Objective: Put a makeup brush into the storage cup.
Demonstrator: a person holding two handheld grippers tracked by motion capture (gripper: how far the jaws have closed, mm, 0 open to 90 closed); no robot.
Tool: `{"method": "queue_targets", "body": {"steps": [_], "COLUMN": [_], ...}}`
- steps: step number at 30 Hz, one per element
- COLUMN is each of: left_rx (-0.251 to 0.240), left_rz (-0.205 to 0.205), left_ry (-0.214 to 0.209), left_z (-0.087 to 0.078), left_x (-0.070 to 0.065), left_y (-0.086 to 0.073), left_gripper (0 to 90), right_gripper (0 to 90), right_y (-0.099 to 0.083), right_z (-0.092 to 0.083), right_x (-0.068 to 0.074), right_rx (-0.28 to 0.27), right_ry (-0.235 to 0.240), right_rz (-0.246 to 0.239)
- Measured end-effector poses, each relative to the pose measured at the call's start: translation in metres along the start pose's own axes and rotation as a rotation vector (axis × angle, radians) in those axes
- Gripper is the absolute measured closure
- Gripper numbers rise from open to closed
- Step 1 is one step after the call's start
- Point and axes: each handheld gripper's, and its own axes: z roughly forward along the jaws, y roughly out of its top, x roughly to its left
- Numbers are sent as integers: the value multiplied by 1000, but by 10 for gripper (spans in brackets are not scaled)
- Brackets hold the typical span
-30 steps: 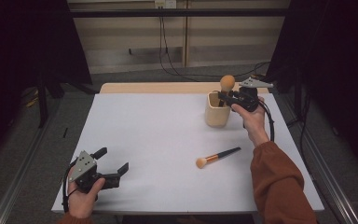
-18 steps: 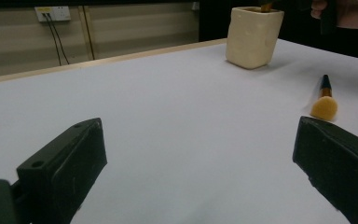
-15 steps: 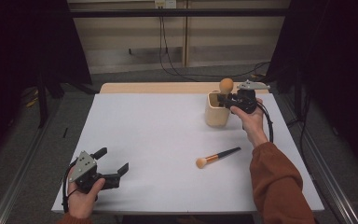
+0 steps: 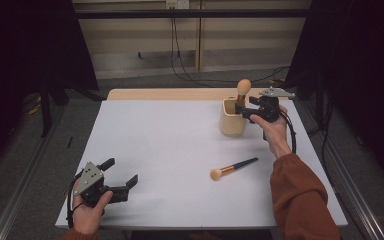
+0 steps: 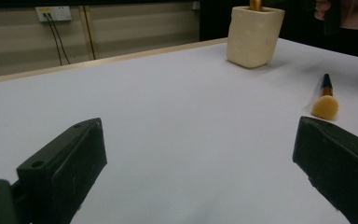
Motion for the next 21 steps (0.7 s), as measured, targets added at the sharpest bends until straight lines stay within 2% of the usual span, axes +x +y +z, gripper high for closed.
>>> {"method": "queue_targets", "body": {"steps": [3,8,10,13,17,21], "left_rx": [0,-3,-9,-9,-12,-10], "left_rz": [3,-2,-6,-6,-7,-6], "left_ry": [0,-1,1,0,1,2], "left_z": [0,0,-1,-1,-1,-1], "left_x": [0,0,1,1,0,1], "left_y": [0,0,1,1,1,1], "left_gripper": [26,26,26,25,25,25], "right_gripper": [91,50,0,1,8,9], "right_y": [-1,2,3,0,-2,-4], "right_z": [-3,-8,-12,-20,-28,-37], "right_x": [0,3,6,9,9,12], "right_rx": [-17,-39,-46,-69,-60,-69], "right_ry": [5,27,22,24,34,6], "right_rz": [1,-15,-25,-47,-20,-22]}}
